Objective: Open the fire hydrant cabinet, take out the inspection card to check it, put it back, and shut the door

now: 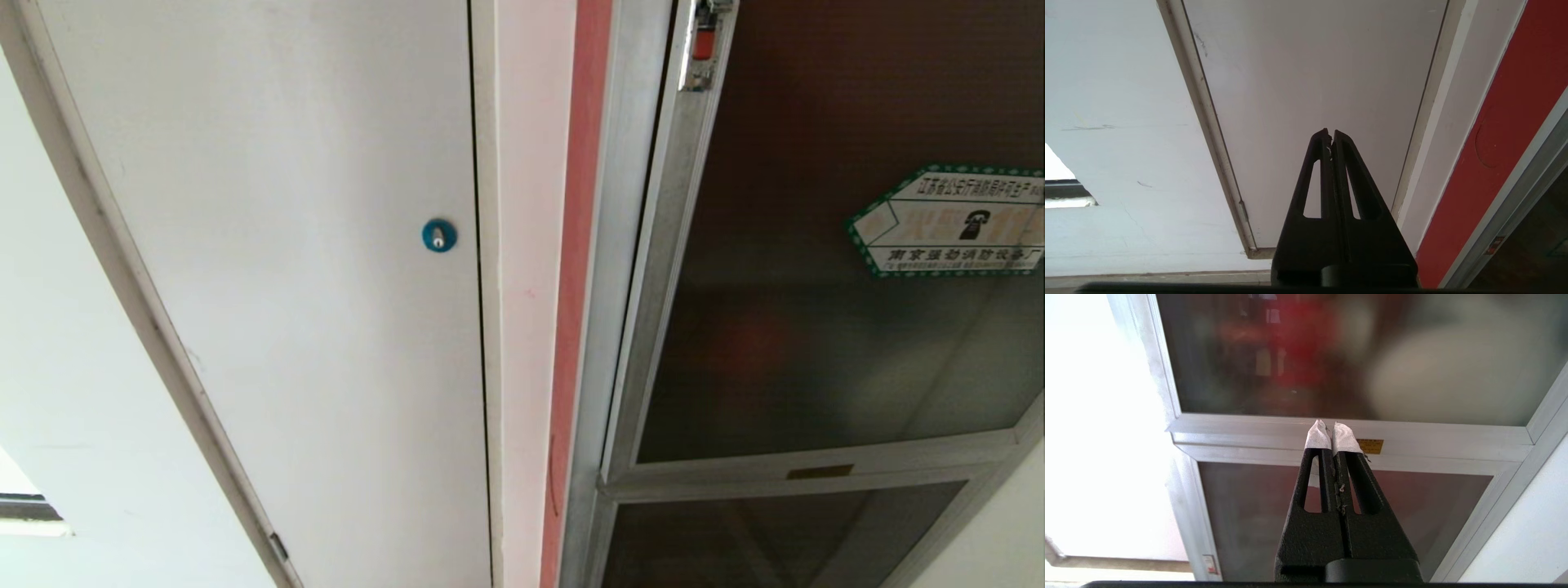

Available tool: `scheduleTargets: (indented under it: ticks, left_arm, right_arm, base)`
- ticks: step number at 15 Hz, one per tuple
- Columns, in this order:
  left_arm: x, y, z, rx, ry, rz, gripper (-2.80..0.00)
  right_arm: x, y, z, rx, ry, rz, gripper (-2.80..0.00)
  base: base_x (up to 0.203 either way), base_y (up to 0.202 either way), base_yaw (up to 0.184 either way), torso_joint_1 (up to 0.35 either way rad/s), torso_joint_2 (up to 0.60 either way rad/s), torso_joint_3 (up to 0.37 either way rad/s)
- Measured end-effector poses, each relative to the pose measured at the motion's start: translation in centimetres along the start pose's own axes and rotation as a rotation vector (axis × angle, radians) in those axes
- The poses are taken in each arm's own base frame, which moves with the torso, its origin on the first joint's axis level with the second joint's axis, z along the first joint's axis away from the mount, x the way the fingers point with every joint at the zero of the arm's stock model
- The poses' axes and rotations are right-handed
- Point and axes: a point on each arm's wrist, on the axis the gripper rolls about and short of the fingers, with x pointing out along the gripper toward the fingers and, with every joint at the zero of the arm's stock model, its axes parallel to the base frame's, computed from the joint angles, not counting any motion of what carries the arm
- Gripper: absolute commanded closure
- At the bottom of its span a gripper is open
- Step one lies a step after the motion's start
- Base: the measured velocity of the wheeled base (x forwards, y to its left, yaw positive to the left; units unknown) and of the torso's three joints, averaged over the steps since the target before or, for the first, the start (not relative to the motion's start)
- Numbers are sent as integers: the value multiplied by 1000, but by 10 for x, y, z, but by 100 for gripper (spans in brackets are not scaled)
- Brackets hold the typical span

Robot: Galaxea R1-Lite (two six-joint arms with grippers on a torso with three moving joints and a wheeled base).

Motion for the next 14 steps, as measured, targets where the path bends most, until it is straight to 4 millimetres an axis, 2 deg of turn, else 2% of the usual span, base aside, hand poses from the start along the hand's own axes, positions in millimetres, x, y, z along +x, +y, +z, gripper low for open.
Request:
scheduleTargets:
  ticks: [6, 14]
  left_arm:
    - [0, 0, 0, 0, 0, 0, 0]
    - [0, 0, 0, 0, 0, 0, 0]
  right_arm:
    - [2, 1, -21, -15, 113, -1, 0]
    - [2, 1, -21, 3, 119, -1, 0]
  base:
    - [0, 0, 0, 0, 0, 0]
    - [0, 0, 0, 0, 0, 0]
